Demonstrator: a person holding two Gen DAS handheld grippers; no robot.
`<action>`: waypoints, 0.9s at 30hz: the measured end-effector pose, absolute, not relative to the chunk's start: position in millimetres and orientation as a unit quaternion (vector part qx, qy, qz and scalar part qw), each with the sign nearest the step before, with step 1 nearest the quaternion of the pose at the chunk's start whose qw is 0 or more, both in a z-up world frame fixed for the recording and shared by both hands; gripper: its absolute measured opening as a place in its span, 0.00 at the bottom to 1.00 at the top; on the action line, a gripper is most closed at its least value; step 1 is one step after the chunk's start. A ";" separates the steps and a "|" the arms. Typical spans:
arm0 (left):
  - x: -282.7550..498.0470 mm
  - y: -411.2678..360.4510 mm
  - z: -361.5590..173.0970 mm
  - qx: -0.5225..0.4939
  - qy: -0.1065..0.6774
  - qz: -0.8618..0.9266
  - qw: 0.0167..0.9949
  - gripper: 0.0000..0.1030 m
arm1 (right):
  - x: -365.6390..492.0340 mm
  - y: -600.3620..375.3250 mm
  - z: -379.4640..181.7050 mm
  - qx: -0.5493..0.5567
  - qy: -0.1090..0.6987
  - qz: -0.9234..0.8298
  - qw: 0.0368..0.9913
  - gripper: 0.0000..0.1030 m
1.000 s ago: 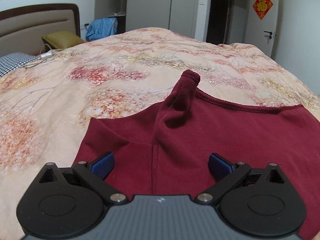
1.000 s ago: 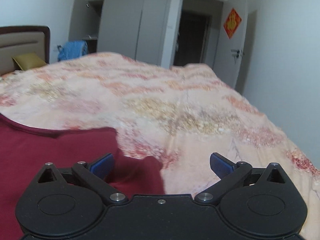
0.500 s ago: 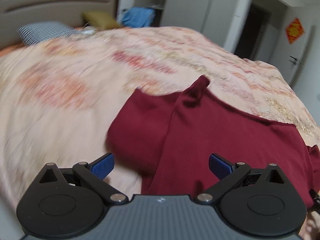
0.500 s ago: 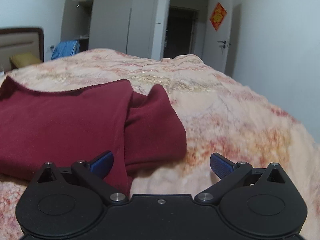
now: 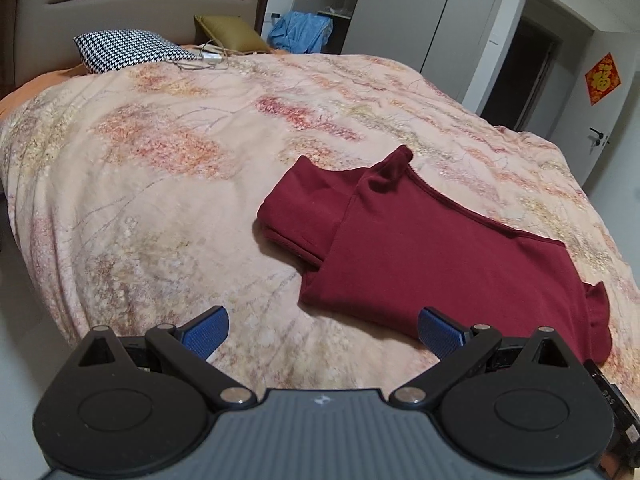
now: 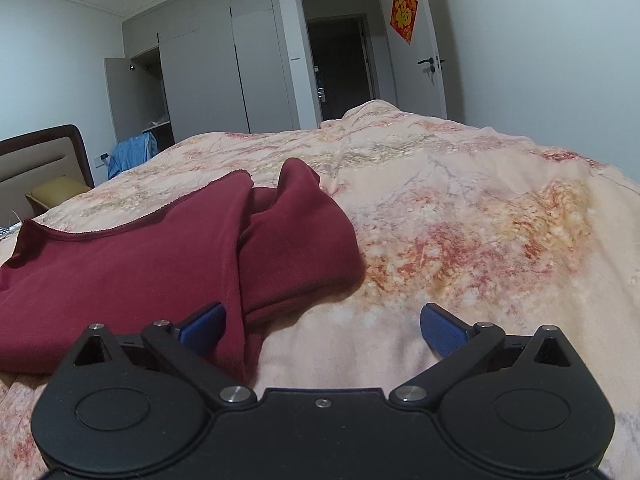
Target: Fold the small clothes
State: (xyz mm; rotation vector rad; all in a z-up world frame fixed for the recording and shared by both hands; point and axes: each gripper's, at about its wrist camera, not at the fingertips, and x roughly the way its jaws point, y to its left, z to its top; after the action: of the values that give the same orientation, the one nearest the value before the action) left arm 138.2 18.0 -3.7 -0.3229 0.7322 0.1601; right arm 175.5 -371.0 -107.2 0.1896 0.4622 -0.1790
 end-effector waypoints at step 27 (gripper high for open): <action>134.4 31.3 -24.6 -0.173 0.404 0.088 0.894 1.00 | 179.8 -281.6 -39.5 0.035 0.264 -0.048 0.963 1.00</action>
State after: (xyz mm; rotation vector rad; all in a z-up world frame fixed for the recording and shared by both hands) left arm 134.4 31.3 -24.6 -0.3588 0.8374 0.1818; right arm 179.8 -281.6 -39.5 0.0715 0.5343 -0.0972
